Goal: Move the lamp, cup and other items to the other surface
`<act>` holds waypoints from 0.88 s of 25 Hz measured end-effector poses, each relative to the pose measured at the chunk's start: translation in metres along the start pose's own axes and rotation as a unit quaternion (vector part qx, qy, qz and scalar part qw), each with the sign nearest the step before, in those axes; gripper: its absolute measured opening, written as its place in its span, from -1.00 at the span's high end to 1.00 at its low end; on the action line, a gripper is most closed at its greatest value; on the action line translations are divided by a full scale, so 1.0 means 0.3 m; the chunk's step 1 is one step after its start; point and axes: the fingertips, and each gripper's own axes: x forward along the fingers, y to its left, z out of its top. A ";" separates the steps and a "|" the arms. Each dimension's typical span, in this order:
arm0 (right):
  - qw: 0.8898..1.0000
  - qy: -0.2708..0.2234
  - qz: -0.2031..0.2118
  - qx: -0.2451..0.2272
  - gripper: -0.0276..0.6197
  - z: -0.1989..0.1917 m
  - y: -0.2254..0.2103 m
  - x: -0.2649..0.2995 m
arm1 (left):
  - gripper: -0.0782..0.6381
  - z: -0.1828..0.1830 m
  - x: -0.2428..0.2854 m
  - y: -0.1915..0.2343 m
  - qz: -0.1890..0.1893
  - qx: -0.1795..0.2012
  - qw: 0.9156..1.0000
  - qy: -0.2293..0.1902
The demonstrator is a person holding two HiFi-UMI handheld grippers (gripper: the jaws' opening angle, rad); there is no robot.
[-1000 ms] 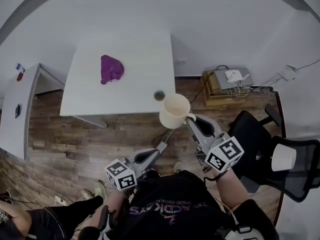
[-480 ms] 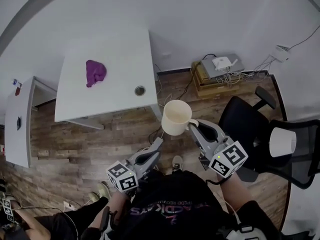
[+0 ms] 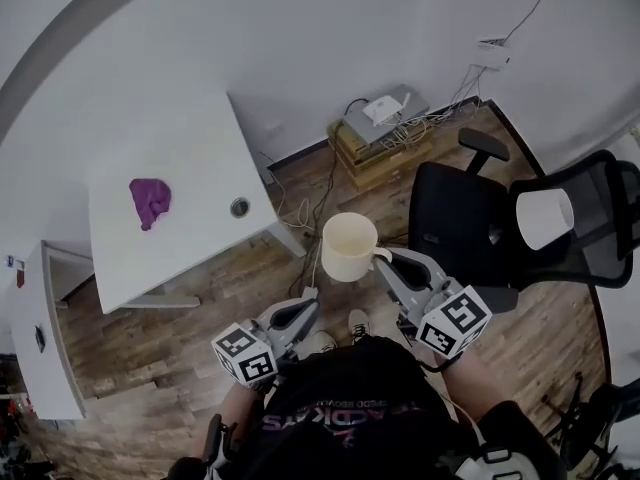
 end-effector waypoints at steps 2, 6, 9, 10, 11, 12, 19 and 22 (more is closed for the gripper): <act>1.000 -0.006 -0.028 0.002 0.76 -0.007 0.014 -0.039 | 0.78 -0.019 -0.002 -0.007 -0.023 -0.006 1.000 0.013; 0.996 -0.022 -0.087 0.010 0.76 -0.024 0.040 -0.138 | 0.78 -0.083 0.017 -0.033 -0.073 -0.011 0.996 0.040; 0.992 -0.029 -0.122 0.015 0.76 -0.044 0.052 -0.217 | 0.78 -0.141 0.037 -0.067 -0.104 -0.016 0.993 0.061; 0.990 -0.031 -0.134 0.016 0.76 -0.051 0.054 -0.244 | 0.78 -0.158 0.041 -0.084 -0.116 -0.017 0.991 0.068; 0.989 -0.031 -0.147 0.018 0.76 -0.060 0.057 -0.270 | 0.78 -0.174 0.041 -0.102 -0.127 -0.018 0.989 0.075; 0.987 -0.032 -0.159 0.018 0.76 -0.069 0.060 -0.295 | 0.78 -0.186 0.038 -0.118 -0.136 -0.017 0.987 0.083; 0.973 -0.046 -0.226 0.018 0.76 -0.087 0.072 -0.448 | 0.78 -0.233 0.047 -0.181 -0.176 -0.009 0.978 0.111; 0.966 -0.047 -0.255 0.024 0.76 -0.094 0.028 -0.524 | 0.78 -0.254 0.069 -0.232 -0.194 -0.007 0.973 0.122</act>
